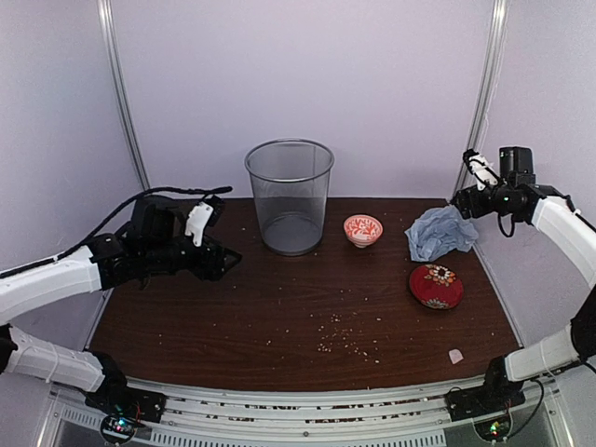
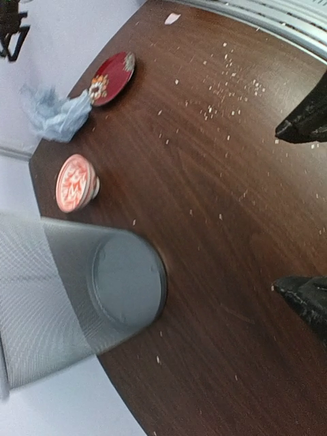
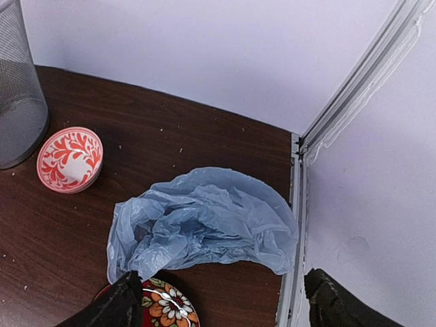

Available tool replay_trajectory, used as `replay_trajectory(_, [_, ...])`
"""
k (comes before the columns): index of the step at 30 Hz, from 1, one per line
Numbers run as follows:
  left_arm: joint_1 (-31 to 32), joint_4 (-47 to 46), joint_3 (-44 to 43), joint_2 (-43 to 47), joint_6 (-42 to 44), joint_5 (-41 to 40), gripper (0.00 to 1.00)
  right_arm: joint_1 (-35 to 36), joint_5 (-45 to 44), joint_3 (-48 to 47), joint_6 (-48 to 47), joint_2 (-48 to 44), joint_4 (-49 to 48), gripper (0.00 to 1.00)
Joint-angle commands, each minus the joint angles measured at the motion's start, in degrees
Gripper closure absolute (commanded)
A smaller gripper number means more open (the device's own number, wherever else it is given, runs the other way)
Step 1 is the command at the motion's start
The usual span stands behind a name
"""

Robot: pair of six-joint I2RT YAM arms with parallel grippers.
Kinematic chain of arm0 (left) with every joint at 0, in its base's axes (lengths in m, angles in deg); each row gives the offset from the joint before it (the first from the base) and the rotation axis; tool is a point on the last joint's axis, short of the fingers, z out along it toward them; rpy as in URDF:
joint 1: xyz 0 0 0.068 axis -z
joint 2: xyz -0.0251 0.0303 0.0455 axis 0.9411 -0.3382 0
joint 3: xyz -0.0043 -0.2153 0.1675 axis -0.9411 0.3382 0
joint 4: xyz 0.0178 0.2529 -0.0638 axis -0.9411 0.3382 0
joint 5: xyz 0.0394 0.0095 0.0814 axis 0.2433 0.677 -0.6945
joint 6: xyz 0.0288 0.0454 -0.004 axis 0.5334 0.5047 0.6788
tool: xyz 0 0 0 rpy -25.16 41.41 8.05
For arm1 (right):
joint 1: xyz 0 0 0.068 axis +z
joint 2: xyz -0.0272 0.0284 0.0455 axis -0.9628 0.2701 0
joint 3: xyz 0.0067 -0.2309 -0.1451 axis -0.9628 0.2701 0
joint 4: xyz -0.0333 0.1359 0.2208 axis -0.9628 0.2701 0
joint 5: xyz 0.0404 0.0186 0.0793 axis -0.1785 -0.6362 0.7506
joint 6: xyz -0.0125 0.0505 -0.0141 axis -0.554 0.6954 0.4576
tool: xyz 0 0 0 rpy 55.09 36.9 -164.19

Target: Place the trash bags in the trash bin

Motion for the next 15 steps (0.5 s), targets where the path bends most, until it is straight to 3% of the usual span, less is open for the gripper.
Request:
replay_trajectory(1, [9.1,-8.8,-1.0,-6.1,-3.8,-0.7,0.31,-0.5,1.2,-0.7,-5.0,4.4,9.2,0.24])
replay_trajectory(9, [18.8,-17.7,-5.9,-21.0,-5.9,-1.0,0.31,-0.5,-4.2,-4.7,-4.2,12.0,5.2,0.29])
replay_trajectory(15, [21.0,-22.0,-6.9,-24.1,-7.3,-0.4,0.3,-0.1,-8.5,-12.6,-6.4,20.8,7.9,0.28])
